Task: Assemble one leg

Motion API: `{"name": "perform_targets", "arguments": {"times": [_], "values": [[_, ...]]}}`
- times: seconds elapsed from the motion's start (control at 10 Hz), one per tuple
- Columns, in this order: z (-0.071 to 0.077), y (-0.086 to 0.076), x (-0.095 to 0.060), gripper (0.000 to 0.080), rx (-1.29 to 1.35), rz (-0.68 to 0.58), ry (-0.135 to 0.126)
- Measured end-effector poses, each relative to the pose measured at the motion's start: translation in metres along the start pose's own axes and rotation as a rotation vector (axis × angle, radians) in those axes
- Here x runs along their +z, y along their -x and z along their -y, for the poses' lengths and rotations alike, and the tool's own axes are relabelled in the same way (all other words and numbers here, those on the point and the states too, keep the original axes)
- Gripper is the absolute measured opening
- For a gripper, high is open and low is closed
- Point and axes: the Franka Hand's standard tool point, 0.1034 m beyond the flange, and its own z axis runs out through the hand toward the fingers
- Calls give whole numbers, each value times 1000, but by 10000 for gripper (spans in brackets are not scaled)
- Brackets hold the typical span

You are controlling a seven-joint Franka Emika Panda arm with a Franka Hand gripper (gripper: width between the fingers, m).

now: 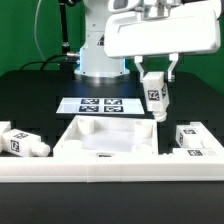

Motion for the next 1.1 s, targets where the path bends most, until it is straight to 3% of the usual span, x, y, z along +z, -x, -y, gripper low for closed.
{"name": "perform_targets", "arguments": {"times": [0.4, 0.6, 0.8, 1.1], "values": [[-1, 0, 2, 287, -24, 3, -1], [-9, -21, 9, 287, -164, -11, 21], [-8, -42, 11, 287, -271, -33, 28], [-6, -41, 11, 287, -271, -38, 24]]}}
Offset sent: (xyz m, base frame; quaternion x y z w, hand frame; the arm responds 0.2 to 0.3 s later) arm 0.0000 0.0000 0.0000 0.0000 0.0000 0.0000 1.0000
